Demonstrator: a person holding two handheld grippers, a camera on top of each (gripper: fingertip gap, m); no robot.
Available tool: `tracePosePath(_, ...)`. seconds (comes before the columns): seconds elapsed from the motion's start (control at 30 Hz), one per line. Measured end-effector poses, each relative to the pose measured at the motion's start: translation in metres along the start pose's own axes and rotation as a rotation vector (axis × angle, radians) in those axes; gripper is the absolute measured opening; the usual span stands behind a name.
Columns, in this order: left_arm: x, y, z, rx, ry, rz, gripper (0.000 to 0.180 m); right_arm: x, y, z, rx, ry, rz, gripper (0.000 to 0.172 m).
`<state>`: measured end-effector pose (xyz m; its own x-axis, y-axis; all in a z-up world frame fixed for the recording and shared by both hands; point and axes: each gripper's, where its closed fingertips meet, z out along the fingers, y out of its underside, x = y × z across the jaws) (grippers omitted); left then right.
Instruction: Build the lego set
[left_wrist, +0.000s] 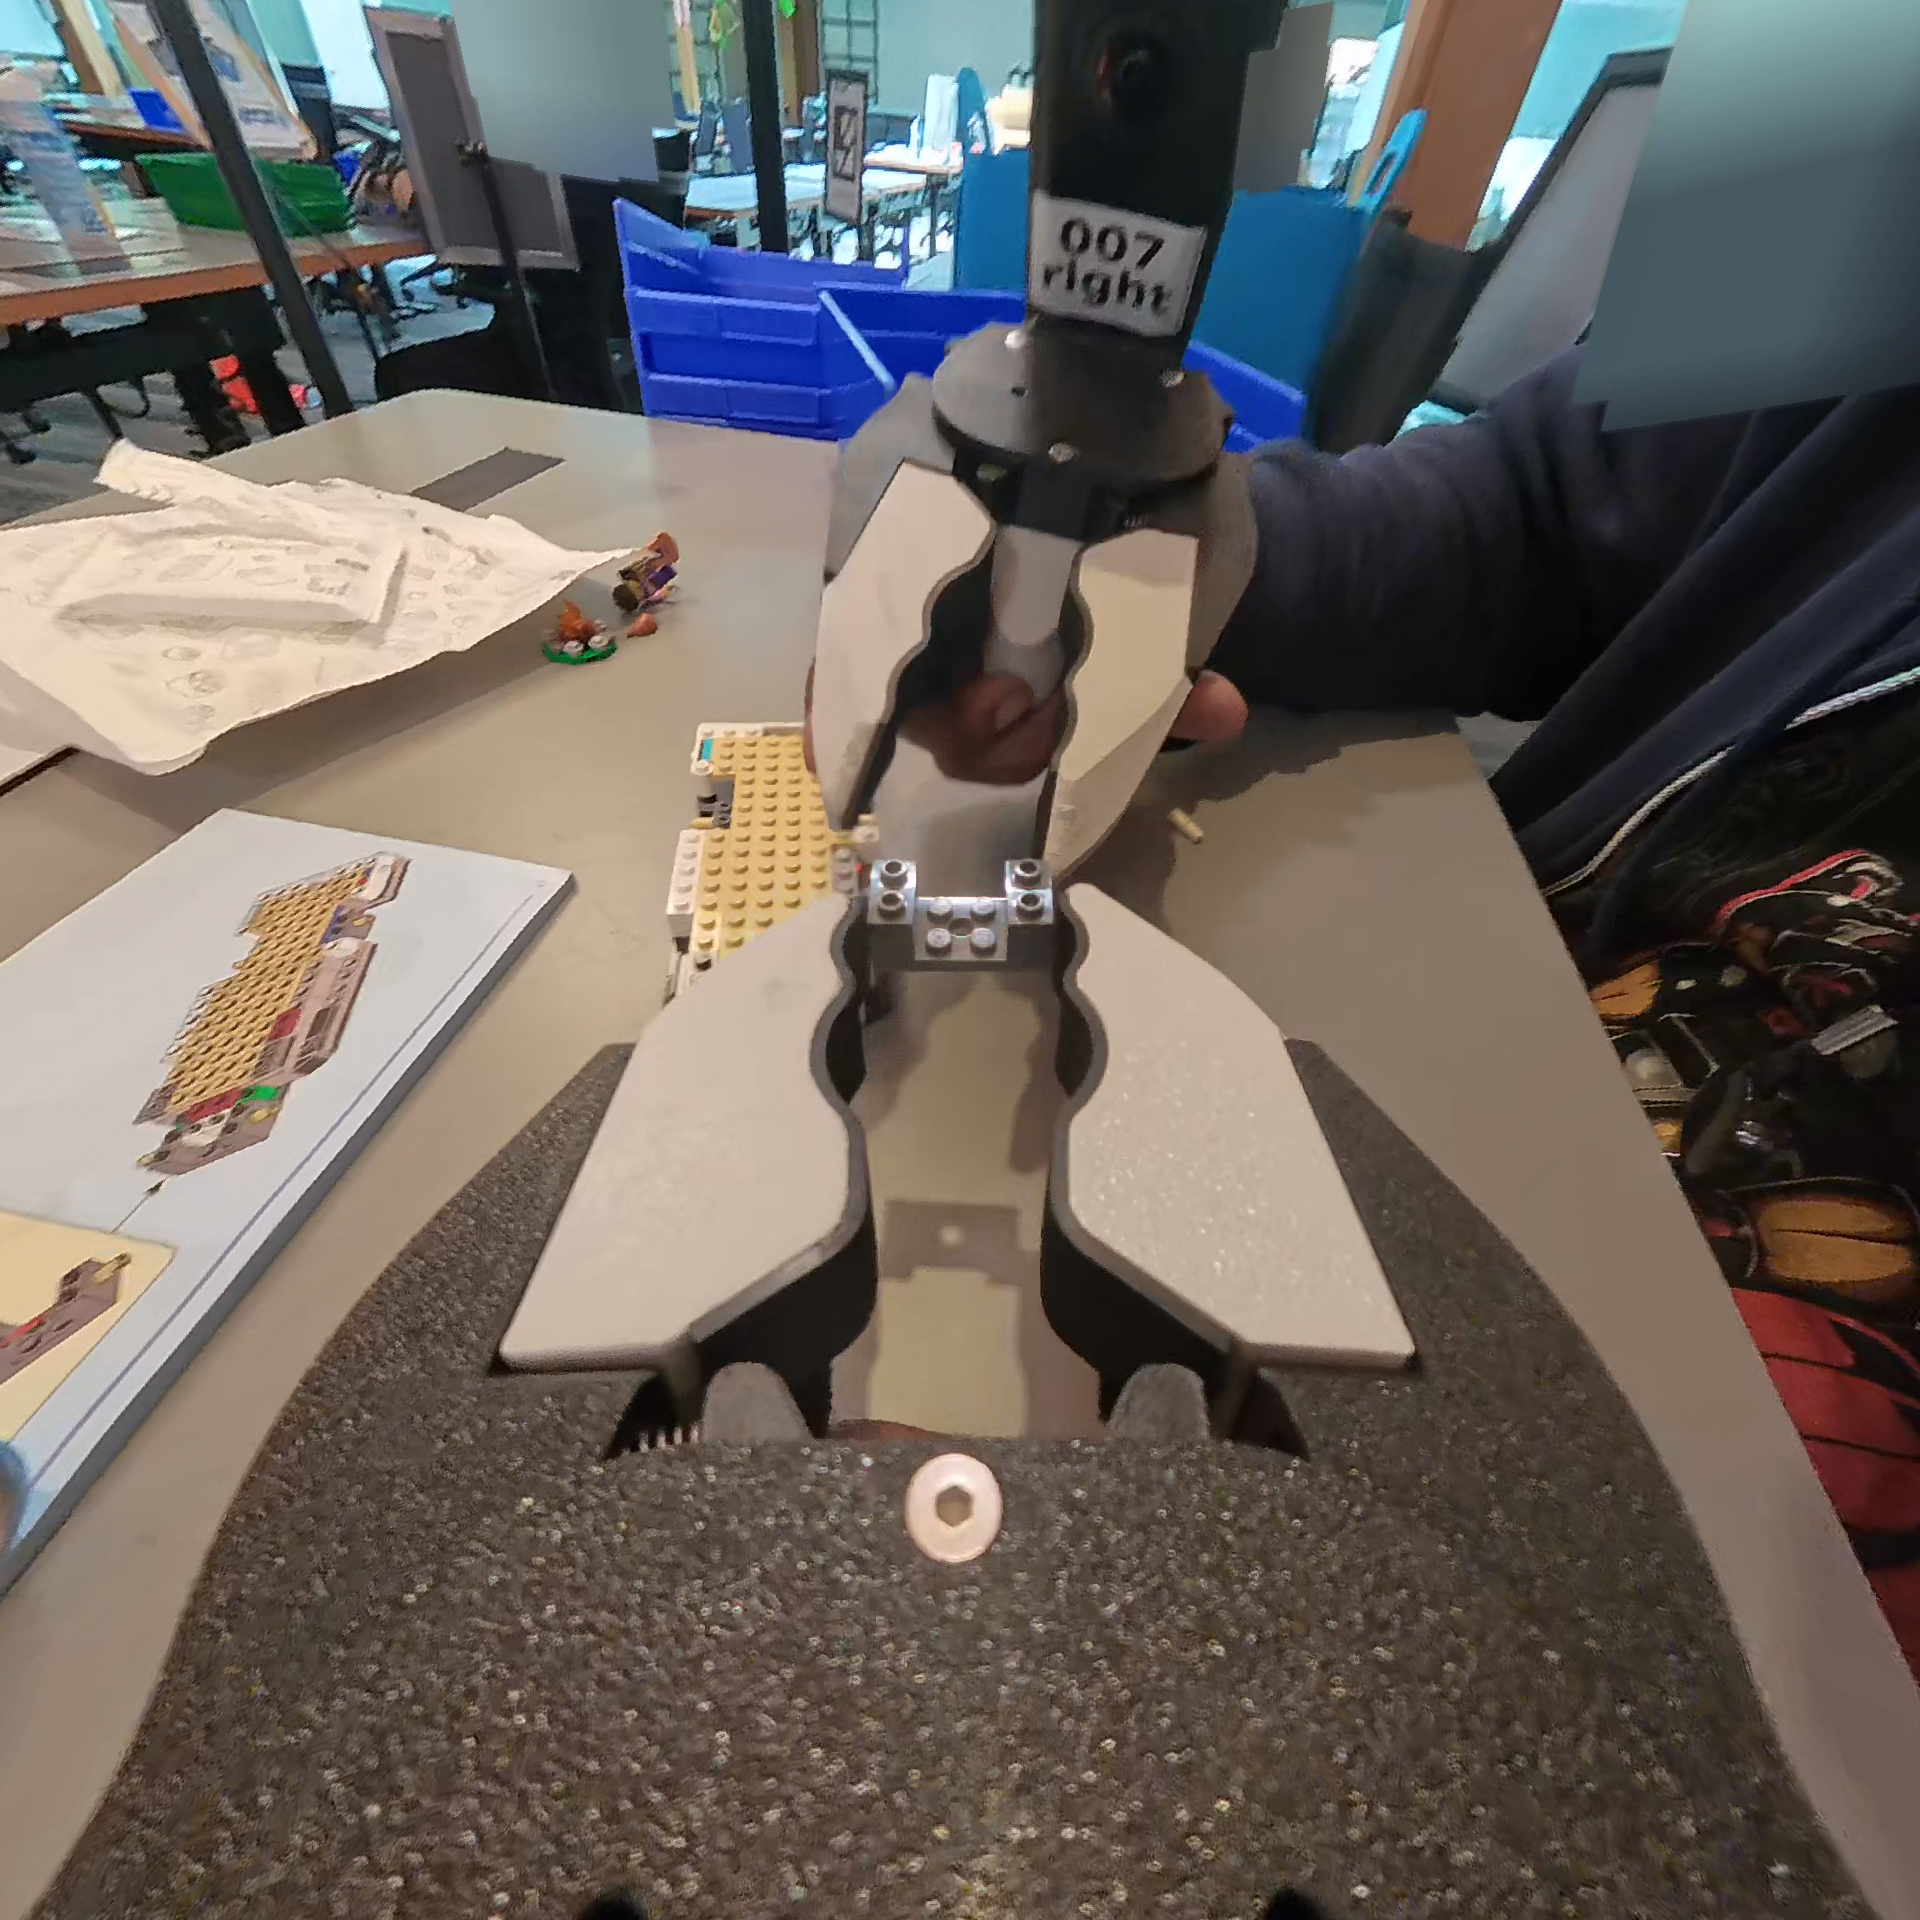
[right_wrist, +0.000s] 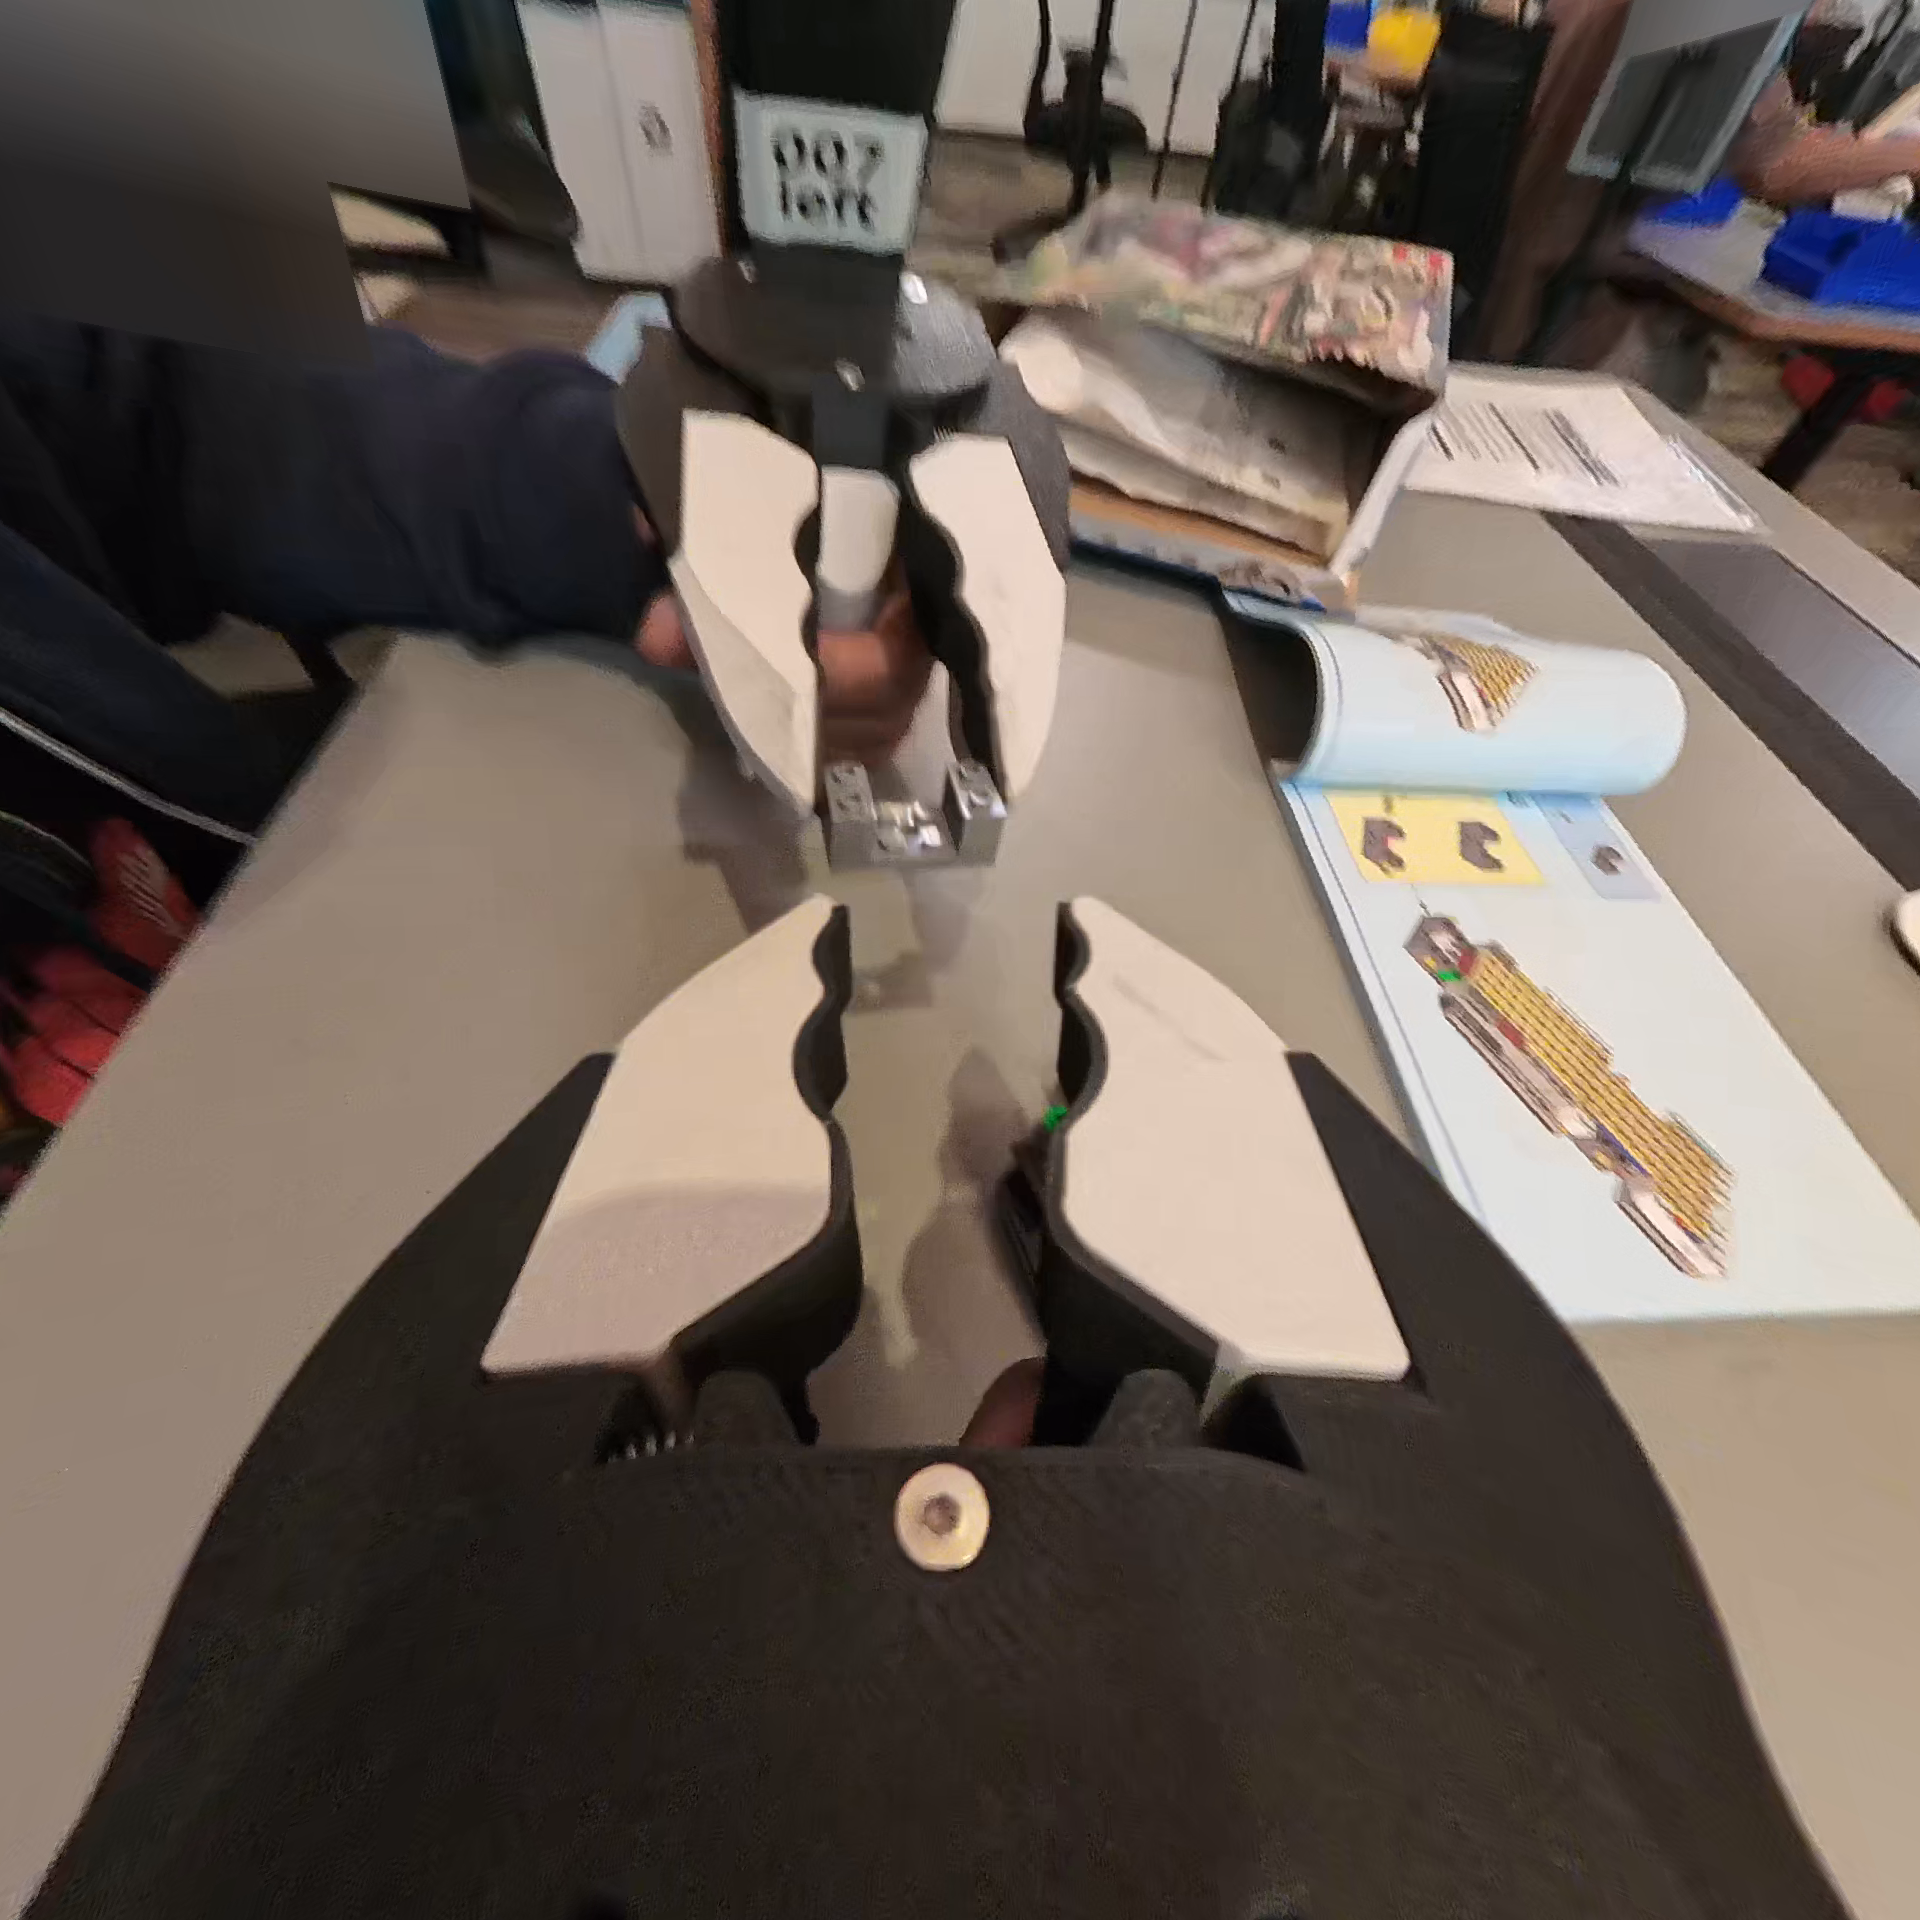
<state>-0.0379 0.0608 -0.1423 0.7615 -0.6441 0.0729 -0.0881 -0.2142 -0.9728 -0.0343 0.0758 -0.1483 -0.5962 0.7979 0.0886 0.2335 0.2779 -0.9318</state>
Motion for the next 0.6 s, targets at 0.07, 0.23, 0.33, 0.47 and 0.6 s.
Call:
tracePosePath(0.07,-0.005,0.003,-0.001,-0.03,-0.031,0.002,0.033,0.007,0.009,-0.002,-0.073,0.035,-0.032,0.042)
tracePosePath(0.23,-0.019,0.021,0.0,-0.155,-0.122,0.012,0.034,0.016,0.031,-0.004,-0.229,0.086,-0.126,0.045)
tracePosePath(0.33,-0.028,0.041,0.003,-0.277,-0.178,0.019,0.034,0.027,0.052,-0.009,-0.399,0.111,-0.228,0.05)
tracePosePath(0.47,-0.028,0.05,0.006,-0.338,-0.183,0.02,0.034,0.039,0.065,-0.015,-0.512,0.072,-0.23,0.061)
tracePosePath(0.6,-0.029,0.052,0.007,-0.351,-0.188,0.012,0.034,0.041,0.069,-0.014,-0.582,-0.036,-0.218,0.067)
